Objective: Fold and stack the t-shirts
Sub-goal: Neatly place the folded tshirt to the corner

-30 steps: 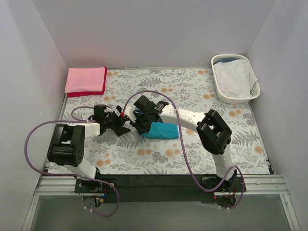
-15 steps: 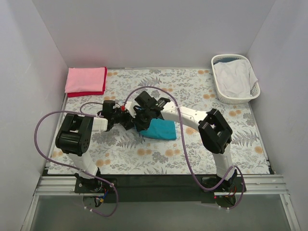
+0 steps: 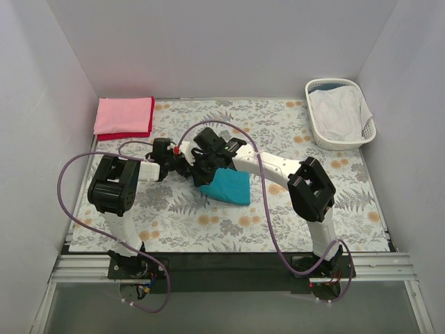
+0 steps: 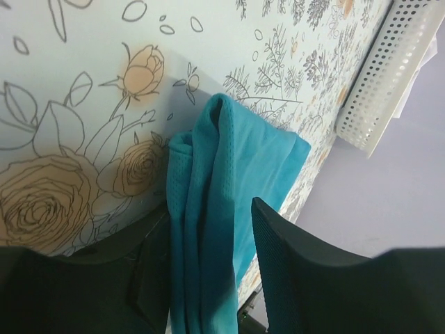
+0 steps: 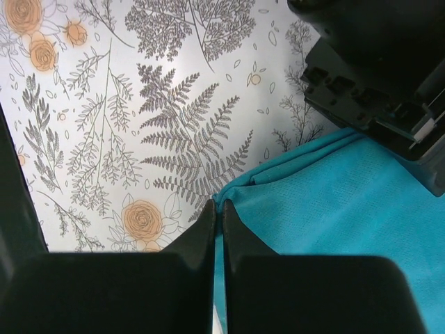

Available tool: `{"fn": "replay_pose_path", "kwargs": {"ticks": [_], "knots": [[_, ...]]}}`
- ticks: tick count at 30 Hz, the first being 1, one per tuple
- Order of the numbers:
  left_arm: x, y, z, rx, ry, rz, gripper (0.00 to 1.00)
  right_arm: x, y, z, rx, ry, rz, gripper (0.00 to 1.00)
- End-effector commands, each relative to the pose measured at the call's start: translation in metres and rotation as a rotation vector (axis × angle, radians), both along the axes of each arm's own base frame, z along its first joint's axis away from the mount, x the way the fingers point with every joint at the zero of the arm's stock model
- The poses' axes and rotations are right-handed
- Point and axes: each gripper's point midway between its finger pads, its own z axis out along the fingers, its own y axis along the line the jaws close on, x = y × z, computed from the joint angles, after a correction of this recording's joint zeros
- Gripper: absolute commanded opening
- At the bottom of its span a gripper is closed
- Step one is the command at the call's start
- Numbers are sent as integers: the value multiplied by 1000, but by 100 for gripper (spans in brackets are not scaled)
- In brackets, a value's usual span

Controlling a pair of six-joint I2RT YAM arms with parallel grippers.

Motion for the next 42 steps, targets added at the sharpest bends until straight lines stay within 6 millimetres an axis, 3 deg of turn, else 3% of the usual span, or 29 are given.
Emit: {"fn": "replay_pose_path", "kwargs": {"ticks": [1,12,14,17,18,20,21,23,24,25,27,28,34,35,37,39,41,42], "knots": [[4,8,-20,92,31,34,43,9,15,16,56,-6,-10,1],[16,2,-27,170,22,9,35,32,21,14,61,-25,-52,1],[15,3,-28,189,23,-2,31,34,21,12,58,-25,-60,1],[18,5,-24,228,-6,-40,13,36,22,15,67,-23,-63,1],[24,3,-17,244,-42,-63,0,37,21,17,67,-22,-69,7],[25,7,-20,326,-67,-129,0,36,20,24,84,2,-87,26],[36,5,-9,345,-124,-148,0,36,18,27,91,5,-90,45],[35,18,-13,453,-127,-191,0,41,9,35,98,-3,-112,62],[39,21,-12,485,-133,-202,0,42,4,47,116,-13,-119,84],[44,26,-8,527,-130,-215,0,50,-4,50,121,-15,-140,98],[53,39,-11,608,-140,-238,0,53,-19,48,115,-13,-162,98],[63,42,-2,626,-164,-234,0,59,-29,58,130,-28,-183,98],[114,74,35,800,-328,-230,0,75,-79,62,112,-58,-272,98],[133,76,56,822,-389,-217,0,75,-84,60,105,-59,-279,98],[151,90,57,911,-416,-248,0,77,-96,56,97,-52,-301,98],[178,100,81,972,-478,-222,0,77,-101,54,93,-53,-310,98],[194,115,83,1022,-499,-227,0,76,-104,51,89,-46,-312,98],[205,119,100,1031,-536,-208,0,75,-104,51,92,-47,-309,98]]}}
